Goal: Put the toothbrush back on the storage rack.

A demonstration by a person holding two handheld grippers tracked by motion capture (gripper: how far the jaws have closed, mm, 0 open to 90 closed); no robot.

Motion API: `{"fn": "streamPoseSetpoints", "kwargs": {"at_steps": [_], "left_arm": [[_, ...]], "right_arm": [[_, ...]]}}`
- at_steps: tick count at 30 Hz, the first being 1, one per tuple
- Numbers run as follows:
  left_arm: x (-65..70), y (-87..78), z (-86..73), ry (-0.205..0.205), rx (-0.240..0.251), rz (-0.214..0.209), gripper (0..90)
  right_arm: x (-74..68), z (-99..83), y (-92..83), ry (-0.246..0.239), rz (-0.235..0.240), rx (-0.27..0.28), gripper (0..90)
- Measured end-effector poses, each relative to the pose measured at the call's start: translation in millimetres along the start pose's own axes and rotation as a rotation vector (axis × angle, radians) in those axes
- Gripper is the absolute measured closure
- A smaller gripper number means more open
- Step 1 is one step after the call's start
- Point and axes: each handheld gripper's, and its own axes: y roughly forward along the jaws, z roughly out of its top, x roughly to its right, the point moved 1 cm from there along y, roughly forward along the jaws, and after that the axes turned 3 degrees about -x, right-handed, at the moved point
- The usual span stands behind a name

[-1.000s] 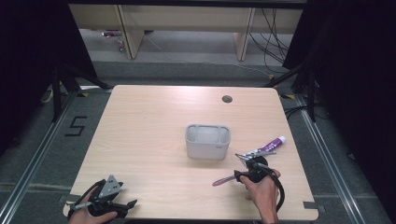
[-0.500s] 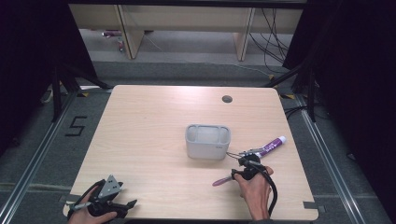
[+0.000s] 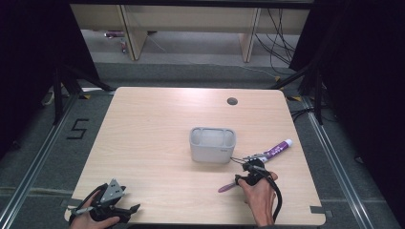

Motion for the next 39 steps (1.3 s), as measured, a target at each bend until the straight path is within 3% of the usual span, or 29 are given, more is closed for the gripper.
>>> {"fn": "streamPoseSetpoints", "kwargs": {"at_steps": [2,6,12,13,15,18,19,20,22,23,36,37,38,39], "left_arm": [[-0.7,-0.5,-0.2,-0.004,-0.017,-0.006,18.1],[-0.6,-0.8,0.3,0.012,-0.016,0.006,18.1],[-0.5,-0.4,0.0,0.01,-0.008,0.001,18.2],[-0.5,-0.3,0.0,0.01,-0.007,0.001,18.2],[-0.5,-0.5,0.0,0.01,-0.009,0.002,18.2],[-0.5,-0.3,0.0,0.01,-0.009,0.002,18.1],[0.9,1.2,0.0,-0.012,0.011,0.006,18.1],[1.3,1.9,0.0,-0.02,0.021,0.006,18.2],[1.3,1.3,0.0,-0.018,0.014,0.001,18.2],[-0.8,-0.5,-0.1,0.014,-0.012,0.001,18.1],[-0.5,-0.1,-0.1,0.011,-0.01,0.004,18.1],[1.6,1.8,0.0,-0.022,0.017,0.005,18.1],[0.0,-0.1,-0.1,0.007,-0.008,-0.001,18.1],[-0.2,0.1,-0.1,0.008,-0.008,0.004,18.1]], "right_arm": [[2.5,-1.4,1.5,-0.028,-0.012,-0.007,42.0],[3.5,-7.0,3.0,-0.042,0.009,-0.028,42.0],[4.7,-12.9,-3.4,-0.11,0.011,-0.062,47.4],[3.2,-14.0,-5.5,-0.088,0.011,-0.088,47.9],[5.5,-15.2,-4.9,-0.11,0.027,-0.104,48.2],[5.6,-15.8,-8.2,-0.092,0.037,-0.135,50.4],[8.0,-16.0,-9.3,-0.129,0.048,-0.136,50.5],[5.7,-16.3,-10.4,-0.091,0.062,-0.159,50.4],[6.6,-15.6,-10.4,-0.087,0.055,-0.193,51.1],[7.9,-15.3,-11.4,-0.093,0.058,-0.198,52.9],[16.5,-17.5,-14.8,-0.132,0.111,-0.292,61.2],[17.2,-17.0,-15.3,-0.139,0.114,-0.303,62.0],[17.3,-16.4,-15.4,-0.143,0.118,-0.312,63.1],[18.0,-16.2,-14.4,-0.157,0.129,-0.315,63.8]]}}
